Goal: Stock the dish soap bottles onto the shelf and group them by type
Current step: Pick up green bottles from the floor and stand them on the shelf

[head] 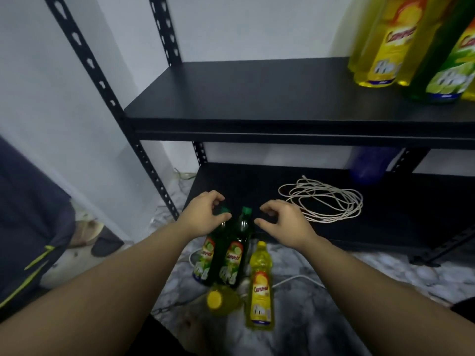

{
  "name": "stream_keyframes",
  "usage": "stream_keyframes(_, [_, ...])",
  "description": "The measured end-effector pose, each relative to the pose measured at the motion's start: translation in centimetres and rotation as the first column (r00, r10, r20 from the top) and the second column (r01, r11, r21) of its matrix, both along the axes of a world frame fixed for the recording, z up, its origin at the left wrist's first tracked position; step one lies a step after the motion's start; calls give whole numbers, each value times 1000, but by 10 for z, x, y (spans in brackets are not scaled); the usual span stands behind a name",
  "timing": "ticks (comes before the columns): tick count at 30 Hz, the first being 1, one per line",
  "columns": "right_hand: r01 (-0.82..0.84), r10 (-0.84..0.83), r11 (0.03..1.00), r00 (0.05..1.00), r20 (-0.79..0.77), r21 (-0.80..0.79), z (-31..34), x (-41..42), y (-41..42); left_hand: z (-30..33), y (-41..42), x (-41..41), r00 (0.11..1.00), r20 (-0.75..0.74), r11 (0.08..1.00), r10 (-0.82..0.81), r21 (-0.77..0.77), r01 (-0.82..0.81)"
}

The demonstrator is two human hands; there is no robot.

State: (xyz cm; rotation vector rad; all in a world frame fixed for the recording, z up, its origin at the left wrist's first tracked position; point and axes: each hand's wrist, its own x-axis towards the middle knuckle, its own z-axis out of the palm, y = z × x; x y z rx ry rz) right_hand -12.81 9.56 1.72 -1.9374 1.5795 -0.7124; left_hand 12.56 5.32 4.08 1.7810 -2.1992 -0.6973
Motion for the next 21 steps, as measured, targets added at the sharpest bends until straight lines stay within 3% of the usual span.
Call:
stream_keyframes(9, [187, -206, 928, 978, 28, 322, -95, 42, -67, -94, -60, 27, 986, 53, 974, 155, 159, -162])
stream_keyframes(17, [289, -352, 863, 932, 84, 414, -153, 62, -108, -160, -99, 15, 993, -24, 949, 117, 297, -104])
stream_keyframes(21, [293, -384, 849, 914, 133, 439, -159, 65, -114, -175, -99, 13, 988, -28, 954, 150, 265, -138])
